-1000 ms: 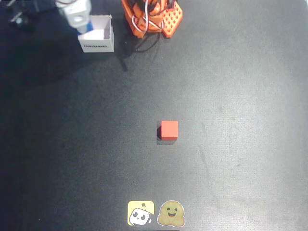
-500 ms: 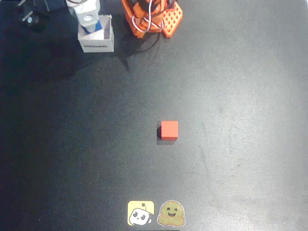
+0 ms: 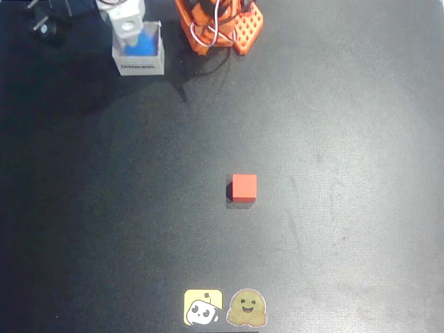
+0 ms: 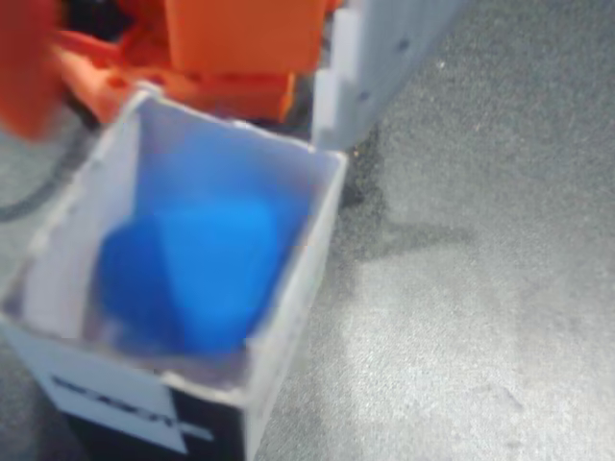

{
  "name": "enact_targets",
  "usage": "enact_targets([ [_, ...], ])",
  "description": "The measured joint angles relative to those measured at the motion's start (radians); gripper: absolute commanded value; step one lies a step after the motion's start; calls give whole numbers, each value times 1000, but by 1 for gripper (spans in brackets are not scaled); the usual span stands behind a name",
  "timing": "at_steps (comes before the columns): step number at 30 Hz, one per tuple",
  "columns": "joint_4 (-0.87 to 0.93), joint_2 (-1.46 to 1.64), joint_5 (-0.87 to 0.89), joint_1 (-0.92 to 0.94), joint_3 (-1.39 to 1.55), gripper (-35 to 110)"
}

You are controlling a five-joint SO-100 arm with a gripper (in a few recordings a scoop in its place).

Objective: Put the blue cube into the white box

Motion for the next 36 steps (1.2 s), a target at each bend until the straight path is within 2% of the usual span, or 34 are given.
enact_targets([
  [2,0,0,-9,0,0,24],
  [6,0,0,-32,0,0,0],
  [8,0,5,-51,0,0,0],
  [12,-55,11,-199,-32,0,0],
  [16,-202,11,-403,-186,0,0],
  [21,-333,32,-569,-518,0,0],
  [29,-430,373,-526,-1043,229,0],
  [36,-476,742,-374,-1180,471,0],
])
